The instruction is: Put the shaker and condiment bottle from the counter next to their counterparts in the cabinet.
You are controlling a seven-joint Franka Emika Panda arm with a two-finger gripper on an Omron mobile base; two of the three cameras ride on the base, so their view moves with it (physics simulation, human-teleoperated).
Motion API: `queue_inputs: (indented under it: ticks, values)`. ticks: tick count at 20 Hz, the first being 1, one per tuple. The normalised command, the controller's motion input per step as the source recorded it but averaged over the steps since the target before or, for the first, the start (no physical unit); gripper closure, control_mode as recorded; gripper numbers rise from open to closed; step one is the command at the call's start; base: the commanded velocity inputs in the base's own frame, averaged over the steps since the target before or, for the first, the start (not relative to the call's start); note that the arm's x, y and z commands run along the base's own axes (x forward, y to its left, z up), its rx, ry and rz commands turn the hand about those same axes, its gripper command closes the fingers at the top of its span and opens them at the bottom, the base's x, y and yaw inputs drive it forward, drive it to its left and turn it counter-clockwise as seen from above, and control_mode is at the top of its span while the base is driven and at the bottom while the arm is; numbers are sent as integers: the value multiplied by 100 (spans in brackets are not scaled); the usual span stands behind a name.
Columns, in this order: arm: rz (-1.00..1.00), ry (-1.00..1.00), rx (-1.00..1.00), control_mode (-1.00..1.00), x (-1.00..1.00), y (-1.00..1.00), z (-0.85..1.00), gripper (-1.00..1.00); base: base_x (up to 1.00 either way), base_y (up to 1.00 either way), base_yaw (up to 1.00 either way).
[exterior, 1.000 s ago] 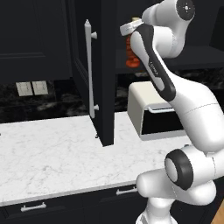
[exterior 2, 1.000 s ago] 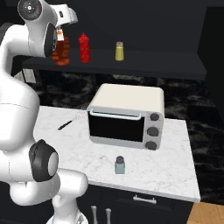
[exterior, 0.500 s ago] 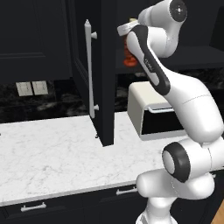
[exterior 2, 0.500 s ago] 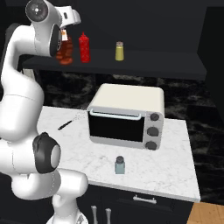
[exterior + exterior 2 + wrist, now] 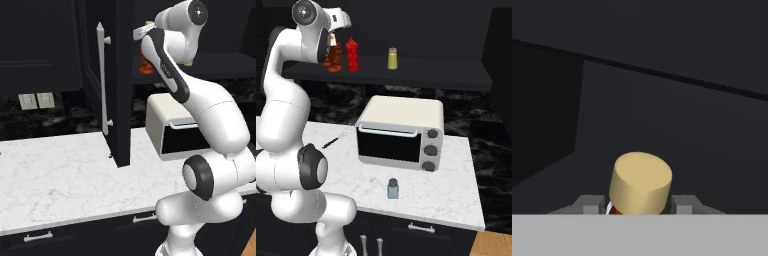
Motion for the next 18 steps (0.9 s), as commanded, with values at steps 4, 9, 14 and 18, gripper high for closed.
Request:
queue_inputs:
  ticks: [4, 9, 14, 18]
  values:
    - [0, 0, 0, -100, 27, 0, -3, 100, 0, 0, 0]
    - [0, 0, 0, -100, 25, 0, -1, 100, 0, 0, 0]
    - [0, 0, 0, -100, 26, 0, 0, 100, 0, 0, 0]
    - [0, 0, 0, -100, 25, 0, 0, 100, 0, 0, 0]
